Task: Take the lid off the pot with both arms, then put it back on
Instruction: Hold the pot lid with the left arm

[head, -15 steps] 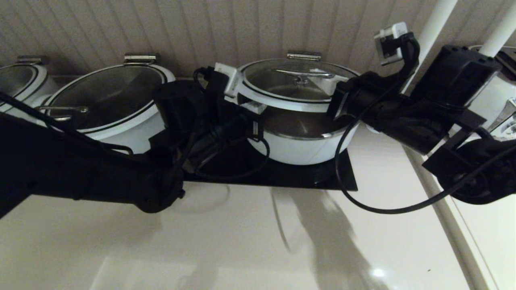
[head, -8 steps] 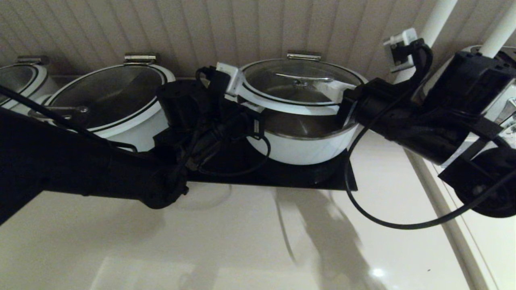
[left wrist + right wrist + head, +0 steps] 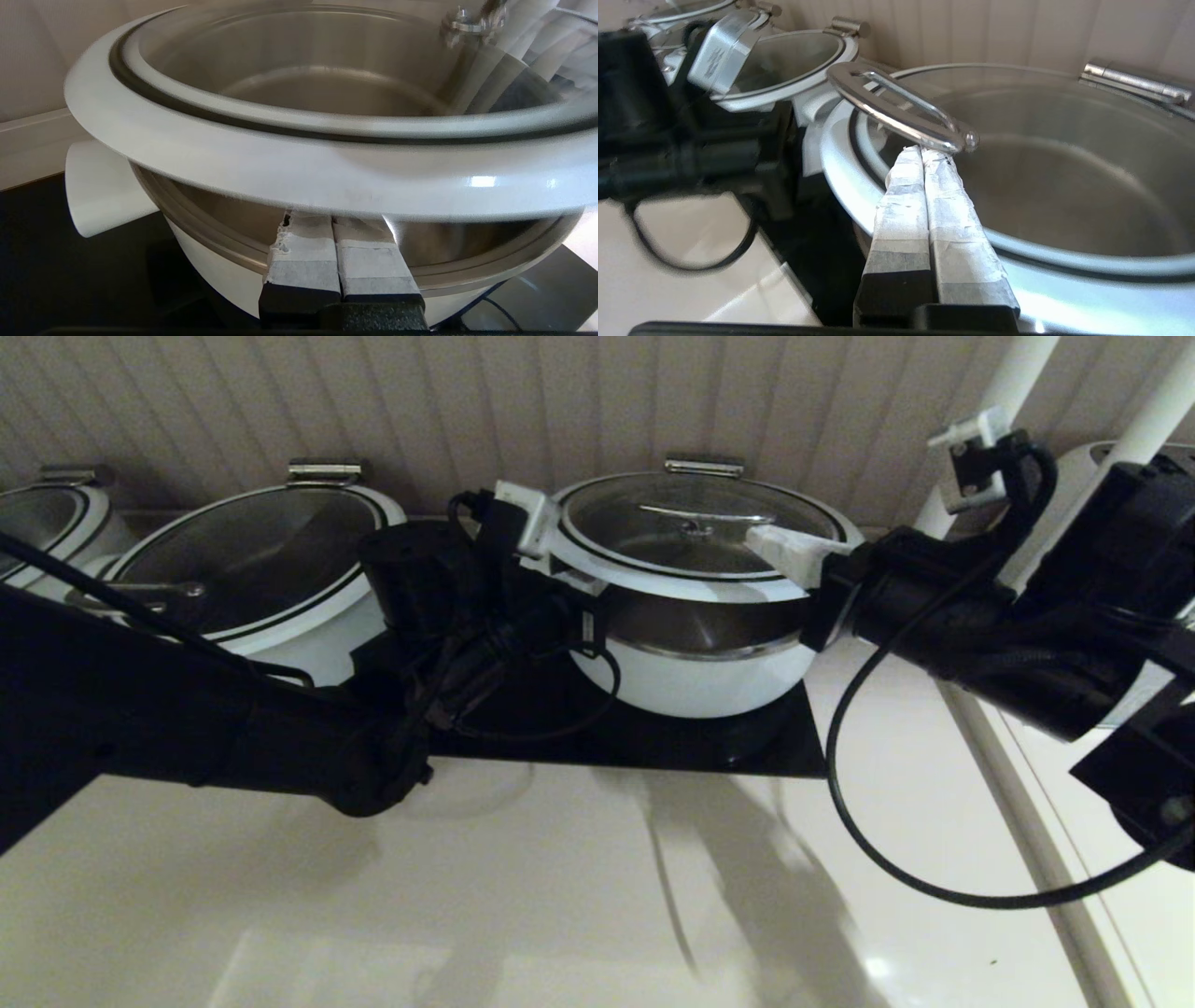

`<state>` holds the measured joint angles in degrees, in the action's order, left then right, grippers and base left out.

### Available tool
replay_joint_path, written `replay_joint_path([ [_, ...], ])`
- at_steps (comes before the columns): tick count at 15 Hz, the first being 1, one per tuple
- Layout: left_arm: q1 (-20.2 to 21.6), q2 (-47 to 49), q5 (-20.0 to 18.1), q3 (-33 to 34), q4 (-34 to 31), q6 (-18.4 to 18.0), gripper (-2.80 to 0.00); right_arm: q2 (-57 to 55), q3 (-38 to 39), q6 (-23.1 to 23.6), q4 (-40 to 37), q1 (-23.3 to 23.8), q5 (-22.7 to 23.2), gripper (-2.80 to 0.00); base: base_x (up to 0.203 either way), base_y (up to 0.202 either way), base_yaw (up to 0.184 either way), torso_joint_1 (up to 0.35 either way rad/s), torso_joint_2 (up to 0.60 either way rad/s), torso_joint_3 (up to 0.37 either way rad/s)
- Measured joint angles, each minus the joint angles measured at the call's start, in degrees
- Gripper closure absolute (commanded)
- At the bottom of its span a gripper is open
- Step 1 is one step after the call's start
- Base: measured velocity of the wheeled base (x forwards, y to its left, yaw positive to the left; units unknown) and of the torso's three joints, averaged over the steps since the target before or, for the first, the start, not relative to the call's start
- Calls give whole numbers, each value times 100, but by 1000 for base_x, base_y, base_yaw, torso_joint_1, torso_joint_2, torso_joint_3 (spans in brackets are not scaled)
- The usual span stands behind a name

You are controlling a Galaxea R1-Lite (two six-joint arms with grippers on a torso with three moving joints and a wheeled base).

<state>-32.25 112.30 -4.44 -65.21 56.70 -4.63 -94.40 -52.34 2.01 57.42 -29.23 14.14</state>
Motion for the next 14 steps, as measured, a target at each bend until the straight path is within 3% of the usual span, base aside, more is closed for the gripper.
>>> replay_joint_path([
  [9, 1, 0, 6, 0, 7, -13, 0, 867, 1130, -60, 2, 254, 0, 0, 0, 0, 0, 0, 0, 0],
  [14, 1, -15, 6, -2, 2, -27, 0, 1421, 1704, -65, -12, 799, -1, 0, 0, 0, 0, 0, 0, 0],
])
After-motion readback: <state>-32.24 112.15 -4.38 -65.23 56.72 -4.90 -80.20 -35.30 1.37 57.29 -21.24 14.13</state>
